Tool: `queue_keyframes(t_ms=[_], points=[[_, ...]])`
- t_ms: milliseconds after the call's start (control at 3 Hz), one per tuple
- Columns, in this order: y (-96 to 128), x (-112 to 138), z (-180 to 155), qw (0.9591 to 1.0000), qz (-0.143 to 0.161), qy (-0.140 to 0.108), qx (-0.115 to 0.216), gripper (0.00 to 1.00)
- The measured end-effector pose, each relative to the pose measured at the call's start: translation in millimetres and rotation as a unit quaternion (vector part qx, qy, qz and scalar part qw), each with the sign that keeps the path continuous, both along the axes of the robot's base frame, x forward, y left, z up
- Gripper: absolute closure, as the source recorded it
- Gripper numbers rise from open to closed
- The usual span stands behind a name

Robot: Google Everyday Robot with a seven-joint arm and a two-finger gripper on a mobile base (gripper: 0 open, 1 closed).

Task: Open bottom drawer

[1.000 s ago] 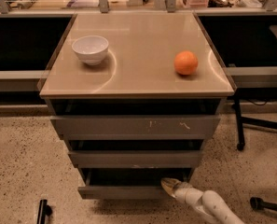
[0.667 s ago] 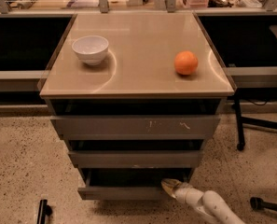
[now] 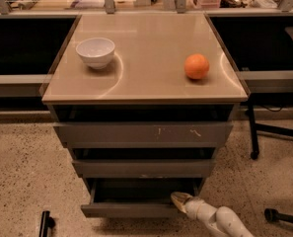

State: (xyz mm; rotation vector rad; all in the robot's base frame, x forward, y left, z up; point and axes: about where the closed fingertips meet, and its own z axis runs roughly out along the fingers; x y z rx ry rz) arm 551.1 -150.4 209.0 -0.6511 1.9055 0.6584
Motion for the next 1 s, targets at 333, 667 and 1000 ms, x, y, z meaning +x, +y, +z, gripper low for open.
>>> queue_keyframes(t_ms=[333,667,1000], points=[[-13.5,17.5,-0.8,0.9996,-0.003,0.011,-0.024,1.0],[-13.3,17.8,-1.1,0.9996,-0.002,0.012,-0.025,1.0],[-4.8,16.0,-8.3,0.9984,0.015,0.023,-0.049,1.0]])
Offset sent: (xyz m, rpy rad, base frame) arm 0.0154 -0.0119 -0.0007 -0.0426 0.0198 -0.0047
